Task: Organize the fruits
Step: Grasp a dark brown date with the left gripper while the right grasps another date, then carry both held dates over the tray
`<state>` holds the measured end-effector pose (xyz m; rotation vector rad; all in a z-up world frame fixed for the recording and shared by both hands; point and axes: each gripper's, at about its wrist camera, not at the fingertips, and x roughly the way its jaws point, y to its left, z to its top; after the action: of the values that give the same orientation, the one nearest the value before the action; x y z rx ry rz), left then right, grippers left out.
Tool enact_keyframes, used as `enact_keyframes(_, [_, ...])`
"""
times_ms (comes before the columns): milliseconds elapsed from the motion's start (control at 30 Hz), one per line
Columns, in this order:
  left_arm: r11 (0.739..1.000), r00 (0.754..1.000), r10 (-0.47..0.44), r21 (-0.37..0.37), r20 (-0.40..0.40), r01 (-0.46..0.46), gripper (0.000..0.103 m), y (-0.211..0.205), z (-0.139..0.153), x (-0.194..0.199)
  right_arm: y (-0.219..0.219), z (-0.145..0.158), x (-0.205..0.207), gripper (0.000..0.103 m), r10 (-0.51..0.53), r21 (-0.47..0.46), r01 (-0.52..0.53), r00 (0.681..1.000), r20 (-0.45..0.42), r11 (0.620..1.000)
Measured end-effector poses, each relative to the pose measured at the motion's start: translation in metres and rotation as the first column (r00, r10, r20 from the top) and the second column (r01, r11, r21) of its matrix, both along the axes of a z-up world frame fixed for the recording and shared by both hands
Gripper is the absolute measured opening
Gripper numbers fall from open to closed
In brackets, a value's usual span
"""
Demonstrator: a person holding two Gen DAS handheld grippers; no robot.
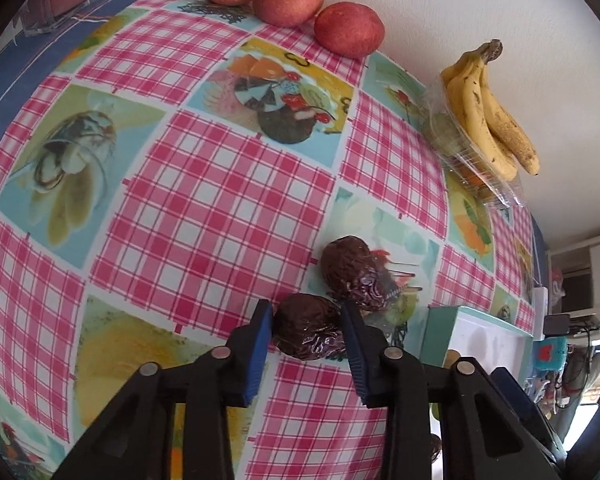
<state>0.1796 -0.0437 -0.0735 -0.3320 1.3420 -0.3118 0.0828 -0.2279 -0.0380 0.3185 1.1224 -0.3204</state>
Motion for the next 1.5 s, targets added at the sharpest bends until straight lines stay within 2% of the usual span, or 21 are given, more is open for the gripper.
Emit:
enact_keyframes(100, [1.0, 1.0, 0.0, -0.009, 0.015, 0.0, 0.035, 0.001, 0.004, 0.0, -0.001, 0.0, 0.0, 0.093, -0.004, 0.001, 0.004, 1.0, 0.0, 1.0])
enact_keyframes(300, [0.996, 0.995, 0.084, -0.018, 0.059, -0.084, 0.035, 0.022, 0.021, 0.003, 0.003, 0.005, 0.006, 0.093, 0.004, -0.001, -0.004, 1.0, 0.03, 1.0])
enact_keyframes(433, [0.985, 0.981, 0.171, -0.032, 0.096, -0.169, 0.035, 0.049, 0.032, 0.008, 0.013, 0.011, 0.015, 0.093, 0.027, 0.045, -0.032, 0.995, 0.092, 0.998])
enact_keyframes(667, [0.967, 0.959, 0.253, -0.043, 0.131, -0.249, 0.035, 0.082, 0.039, 0.01, 0.035, 0.0, 0.039, 0.092, 0.077, 0.063, -0.085, 0.99, 0.119, 0.994])
enact_keyframes(833, [0.959, 0.951, 0.283, -0.047, 0.127, -0.28, 0.035, 0.098, 0.036, 0.013, 0.04, -0.02, 0.051, 0.075, 0.072, 0.115, -0.084, 0.992, 0.1, 0.99])
enact_keyframes(1100, [0.956, 0.951, 0.291, -0.052, 0.104, -0.287, 0.035, 0.102, 0.027, 0.014, 0.058, -0.033, 0.066, 0.068, 0.104, 0.116, -0.115, 0.99, 0.097, 0.987])
enact_keyframes(1267, [0.953, 0.948, 0.301, -0.051, 0.101, -0.298, 0.035, 0.105, 0.027, 0.015, 0.058, -0.044, 0.069, 0.066, 0.089, 0.127, -0.098, 0.993, 0.076, 0.987])
enact_keyframes(1400, [0.952, 0.947, 0.307, -0.056, 0.098, -0.303, 0.035, 0.104, 0.027, 0.014, 0.062, -0.043, 0.069, 0.057, 0.1, 0.122, -0.11, 0.991, 0.083, 0.986])
enact_keyframes(1500, [0.95, 0.945, 0.313, -0.058, 0.1, -0.308, 0.035, 0.105, 0.028, 0.013, 0.064, -0.042, 0.069, 0.056, 0.109, 0.112, -0.117, 0.991, 0.08, 0.987])
